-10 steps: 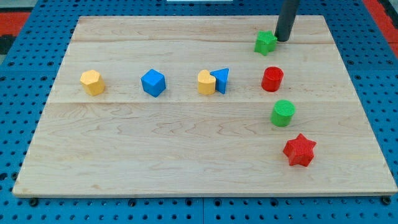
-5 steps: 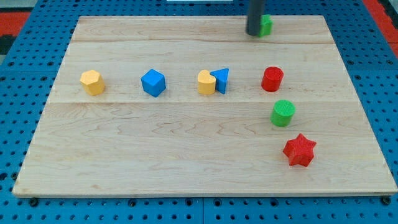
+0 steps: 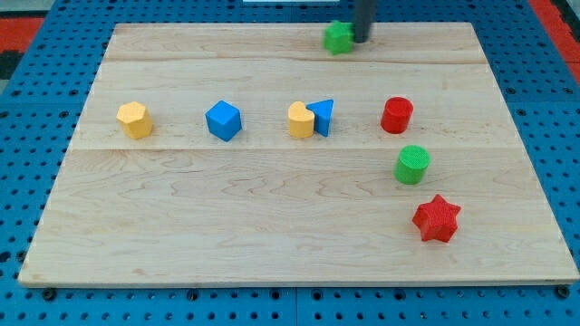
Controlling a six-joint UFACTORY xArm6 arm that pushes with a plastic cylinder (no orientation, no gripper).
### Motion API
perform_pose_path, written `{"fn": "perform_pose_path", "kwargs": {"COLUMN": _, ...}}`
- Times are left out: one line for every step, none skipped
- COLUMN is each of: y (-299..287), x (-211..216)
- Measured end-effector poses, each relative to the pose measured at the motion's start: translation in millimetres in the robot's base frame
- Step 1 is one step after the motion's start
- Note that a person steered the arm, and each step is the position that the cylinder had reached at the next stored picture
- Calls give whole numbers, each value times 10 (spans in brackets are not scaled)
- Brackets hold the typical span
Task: Slide the green star to the top left
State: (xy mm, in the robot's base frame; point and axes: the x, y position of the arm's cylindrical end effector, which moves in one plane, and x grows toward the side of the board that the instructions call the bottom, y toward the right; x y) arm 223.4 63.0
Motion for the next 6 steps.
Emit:
{"fn": "perform_pose_path", "kwargs": {"y": -287, "x": -9}}
{"fn": "perform_pose_path", "kwargs": {"y": -687, "x": 71}}
{"fn": "perform_pose_path", "kwargs": {"y": -1331, "x": 93}}
{"fn": "perform_pose_path", "kwargs": {"y": -1917, "x": 93}}
{"fn": "perform_pose_path", "kwargs": {"y": -2451, "x": 93}}
{"fn": "perform_pose_path", "kwargs": {"y": -2662, "x": 93}}
